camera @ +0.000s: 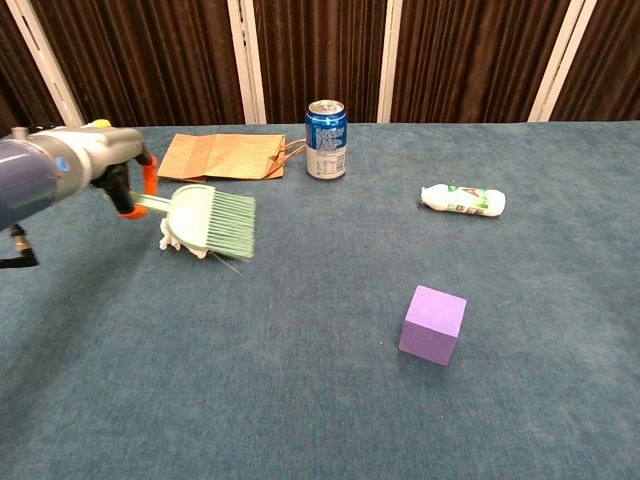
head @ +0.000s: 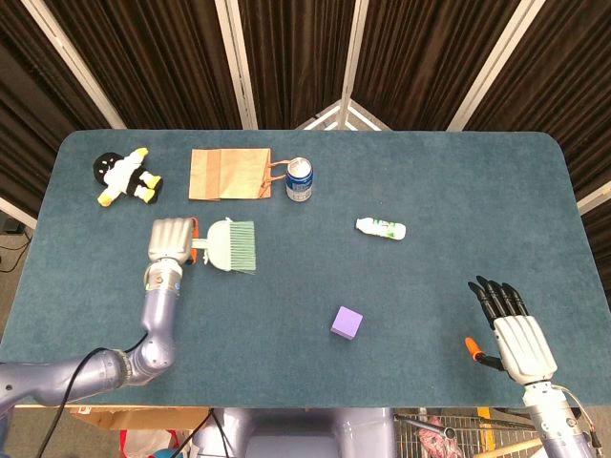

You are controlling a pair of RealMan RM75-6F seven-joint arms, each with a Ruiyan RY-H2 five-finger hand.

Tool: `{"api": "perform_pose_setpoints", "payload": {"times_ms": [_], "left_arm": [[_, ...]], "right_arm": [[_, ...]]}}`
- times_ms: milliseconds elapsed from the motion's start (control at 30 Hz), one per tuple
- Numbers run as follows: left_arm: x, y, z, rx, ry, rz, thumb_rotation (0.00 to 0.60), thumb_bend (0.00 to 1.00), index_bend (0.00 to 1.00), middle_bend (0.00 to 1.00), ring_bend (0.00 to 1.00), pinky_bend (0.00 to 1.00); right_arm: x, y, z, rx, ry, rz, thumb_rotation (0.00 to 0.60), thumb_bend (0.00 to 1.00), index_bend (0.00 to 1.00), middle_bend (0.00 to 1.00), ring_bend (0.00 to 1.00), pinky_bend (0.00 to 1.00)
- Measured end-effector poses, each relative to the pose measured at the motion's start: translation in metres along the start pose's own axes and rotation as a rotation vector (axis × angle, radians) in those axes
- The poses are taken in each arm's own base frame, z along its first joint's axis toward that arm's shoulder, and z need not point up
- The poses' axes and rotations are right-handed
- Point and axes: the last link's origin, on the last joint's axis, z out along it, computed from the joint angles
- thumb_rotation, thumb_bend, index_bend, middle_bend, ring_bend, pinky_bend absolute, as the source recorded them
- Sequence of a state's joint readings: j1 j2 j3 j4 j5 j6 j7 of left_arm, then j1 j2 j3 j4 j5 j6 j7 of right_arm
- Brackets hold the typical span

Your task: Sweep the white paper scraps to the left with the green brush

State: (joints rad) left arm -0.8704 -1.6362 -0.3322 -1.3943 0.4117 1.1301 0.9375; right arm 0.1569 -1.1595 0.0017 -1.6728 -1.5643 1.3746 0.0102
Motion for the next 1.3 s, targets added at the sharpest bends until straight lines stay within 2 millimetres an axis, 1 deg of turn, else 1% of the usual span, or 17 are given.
{"api": "perform_pose_setpoints", "payload": {"times_ms": [67, 200, 300, 433, 500, 567, 667, 767, 867, 1000, 1133, 1200, 1267, 1300], "left_arm": [[0.002, -0.013, -0.001, 0.022, 0.009, 0.007, 0.6, 0.81, 0.81, 1.0, 1.0, 1.0], [0.012, -0.049, -0.005, 0.073, 0.042, 0.033, 0.6, 0.81, 0.81, 1.0, 1.0, 1.0], [0.026, -0.083, -0.009, 0.122, 0.084, 0.052, 0.6, 0.81, 0.81, 1.0, 1.0, 1.0], [0.048, -0.123, -0.016, 0.181, 0.138, 0.055, 0.6, 0.81, 0.81, 1.0, 1.0, 1.0], [0.06, -0.138, -0.019, 0.197, 0.165, 0.032, 0.6, 0.81, 0.81, 1.0, 1.0, 1.0], [0.068, -0.142, -0.022, 0.194, 0.183, -0.004, 0.6, 0.81, 0.81, 1.0, 1.0, 1.0], [0.078, -0.134, -0.025, 0.155, 0.2, -0.069, 0.6, 0.81, 0.81, 1.0, 1.0, 1.0], [0.079, -0.114, -0.024, 0.103, 0.197, -0.094, 0.6, 0.81, 0.81, 1.0, 1.0, 1.0], [0.072, -0.087, -0.022, 0.048, 0.176, -0.106, 0.6, 0.81, 0.81, 1.0, 1.0, 1.0], [0.052, -0.042, -0.021, -0.027, 0.123, -0.115, 0.6, 0.81, 0.81, 1.0, 1.0, 1.0], [0.029, -0.004, -0.023, -0.081, 0.071, -0.109, 0.6, 0.81, 0.81, 1.0, 1.0, 1.0], [0.017, 0.011, -0.024, -0.098, 0.049, -0.1, 0.6, 0.81, 0.81, 1.0, 1.0, 1.0], [0.008, 0.018, -0.025, -0.099, 0.036, -0.081, 0.6, 0.81, 0.81, 1.0, 1.0, 1.0], [0.004, 0.017, -0.024, -0.092, 0.032, -0.067, 0.6, 0.81, 0.81, 1.0, 1.0, 1.0]], "right_arm": [[0.0, 0.0, 0.0, 0.003, 0.002, -0.001, 0.6, 0.34, 0.0, 0.0, 0.0, 0.0], [0.001, -0.002, -0.001, 0.011, 0.004, -0.005, 0.6, 0.34, 0.0, 0.0, 0.0, 0.0], [0.0, -0.003, -0.002, 0.016, 0.005, -0.01, 0.6, 0.34, 0.0, 0.0, 0.0, 0.0], [0.0, -0.004, -0.002, 0.019, 0.007, -0.013, 0.6, 0.34, 0.0, 0.0, 0.0, 0.0], [0.0, -0.004, -0.002, 0.018, 0.006, -0.013, 0.6, 0.34, 0.0, 0.0, 0.0, 0.0], [-0.001, -0.004, -0.001, 0.017, 0.006, -0.014, 0.6, 0.34, 0.0, 0.0, 0.0, 0.0], [-0.001, -0.004, -0.001, 0.017, 0.005, -0.014, 0.6, 0.34, 0.0, 0.0, 0.0, 0.0], [-0.001, -0.004, 0.0, 0.017, 0.005, -0.013, 0.6, 0.34, 0.0, 0.0, 0.0, 0.0], [-0.001, -0.003, 0.0, 0.011, 0.005, -0.011, 0.6, 0.34, 0.0, 0.0, 0.0, 0.0], [0.0, -0.001, 0.001, 0.004, 0.007, -0.005, 0.6, 0.34, 0.0, 0.0, 0.0, 0.0], [0.001, 0.0, 0.0, -0.001, 0.008, 0.0, 0.6, 0.34, 0.0, 0.0, 0.0, 0.0], [0.001, 0.001, 0.0, -0.002, 0.007, 0.002, 0.6, 0.34, 0.0, 0.0, 0.0, 0.0], [0.002, 0.001, 0.0, -0.002, 0.008, 0.002, 0.6, 0.34, 0.0, 0.0, 0.0, 0.0], [0.002, 0.001, -0.001, -0.003, 0.009, 0.002, 0.6, 0.34, 0.0, 0.0, 0.0, 0.0]]}}
